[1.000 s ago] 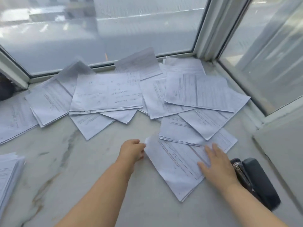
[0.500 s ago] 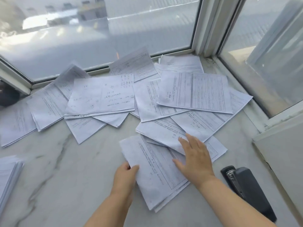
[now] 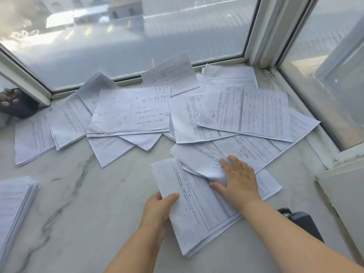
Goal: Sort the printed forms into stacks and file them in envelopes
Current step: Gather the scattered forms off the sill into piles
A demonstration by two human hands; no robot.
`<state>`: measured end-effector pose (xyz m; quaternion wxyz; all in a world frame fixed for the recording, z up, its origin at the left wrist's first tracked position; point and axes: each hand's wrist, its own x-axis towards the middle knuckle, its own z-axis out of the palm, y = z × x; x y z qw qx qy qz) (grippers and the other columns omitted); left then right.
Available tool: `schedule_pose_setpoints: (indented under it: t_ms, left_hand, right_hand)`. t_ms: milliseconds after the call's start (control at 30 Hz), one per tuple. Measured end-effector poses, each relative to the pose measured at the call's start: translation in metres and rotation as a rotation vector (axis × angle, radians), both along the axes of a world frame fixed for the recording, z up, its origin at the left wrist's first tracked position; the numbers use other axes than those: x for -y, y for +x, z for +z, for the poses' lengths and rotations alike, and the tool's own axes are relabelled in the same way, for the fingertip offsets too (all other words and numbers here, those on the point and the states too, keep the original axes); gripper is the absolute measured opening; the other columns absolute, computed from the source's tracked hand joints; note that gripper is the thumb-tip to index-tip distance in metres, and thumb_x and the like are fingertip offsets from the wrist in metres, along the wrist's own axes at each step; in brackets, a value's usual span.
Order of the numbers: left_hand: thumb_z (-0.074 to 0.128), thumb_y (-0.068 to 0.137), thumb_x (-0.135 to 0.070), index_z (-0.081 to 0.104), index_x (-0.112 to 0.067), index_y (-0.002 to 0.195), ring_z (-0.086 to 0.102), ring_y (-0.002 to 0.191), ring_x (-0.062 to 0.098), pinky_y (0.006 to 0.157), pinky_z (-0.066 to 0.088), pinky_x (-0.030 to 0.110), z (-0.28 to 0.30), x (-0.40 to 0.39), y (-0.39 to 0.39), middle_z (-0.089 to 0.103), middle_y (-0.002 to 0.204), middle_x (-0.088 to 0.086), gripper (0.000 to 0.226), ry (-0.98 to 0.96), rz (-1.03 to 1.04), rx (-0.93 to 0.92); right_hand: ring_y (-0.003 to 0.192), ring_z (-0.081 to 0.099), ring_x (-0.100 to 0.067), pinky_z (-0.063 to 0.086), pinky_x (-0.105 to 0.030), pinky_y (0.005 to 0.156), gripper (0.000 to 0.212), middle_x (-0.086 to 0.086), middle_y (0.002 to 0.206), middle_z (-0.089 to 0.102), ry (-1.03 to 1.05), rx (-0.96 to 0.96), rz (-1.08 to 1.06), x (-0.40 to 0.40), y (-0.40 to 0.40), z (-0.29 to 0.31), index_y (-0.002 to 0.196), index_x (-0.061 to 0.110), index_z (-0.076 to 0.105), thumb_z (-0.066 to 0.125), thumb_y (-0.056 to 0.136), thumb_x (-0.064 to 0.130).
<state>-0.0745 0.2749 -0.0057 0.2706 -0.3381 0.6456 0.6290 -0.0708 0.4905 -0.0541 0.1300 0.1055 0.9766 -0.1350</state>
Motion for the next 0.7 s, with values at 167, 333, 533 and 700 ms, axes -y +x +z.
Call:
schedule_pose_setpoints:
  t_ms: [167, 333, 533, 700]
  left_hand:
    - [0.052, 0.091, 0.000, 0.069, -0.009, 0.098, 0.070, 0.086, 0.024, 0.080, 0.056, 0.038, 0.001, -0.007, 0.002, 0.074, 0.091, 0.006, 0.020, -0.060, -0.165, -0.122]
    - [0.050, 0.091, 0.003, 0.068, -0.008, 0.096, 0.072, 0.084, 0.029, 0.076, 0.057, 0.041, 0.004, 0.025, -0.006, 0.075, 0.090, 0.010, 0.022, 0.060, -0.059, -0.113]
    - [0.051, 0.093, -0.002, 0.066, -0.005, 0.099, 0.072, 0.078, 0.030, 0.060, 0.057, 0.034, -0.003, 0.104, -0.015, 0.074, 0.088, 0.014, 0.016, 0.082, 0.018, -0.100]
    - [0.053, 0.094, -0.004, 0.061, -0.002, 0.115, 0.068, 0.091, 0.034, 0.076, 0.054, 0.040, -0.027, 0.160, -0.004, 0.071, 0.104, 0.015, 0.022, 0.063, 0.223, -0.094]
  right_hand:
    - [0.117, 0.052, -0.032, 0.046, -0.043, 0.093, 0.066, -0.018, 0.141, 0.045, 0.180, -0.090, 0.138, 0.008, -0.008, 0.006, 0.140, 0.010, 0.046, 0.056, 0.090, 0.052]
    - [0.073, 0.068, -0.033, 0.053, -0.033, 0.051, 0.063, -0.018, 0.095, 0.070, 0.258, -0.239, 0.342, 0.017, -0.008, 0.012, 0.105, 0.002, 0.072, 0.084, 0.043, 0.003]
    - [0.097, 0.058, -0.033, 0.048, -0.035, 0.073, 0.030, -0.007, 0.108, 0.068, 0.227, -0.163, 0.150, 0.027, -0.021, 0.029, 0.104, 0.010, 0.070, 0.060, 0.077, -0.001]
    - [0.091, 0.060, -0.029, 0.045, -0.035, 0.067, 0.022, -0.001, 0.101, 0.058, -0.050, -0.204, 0.032, 0.108, -0.007, 0.047, 0.109, 0.021, 0.068, 0.051, 0.095, 0.020]
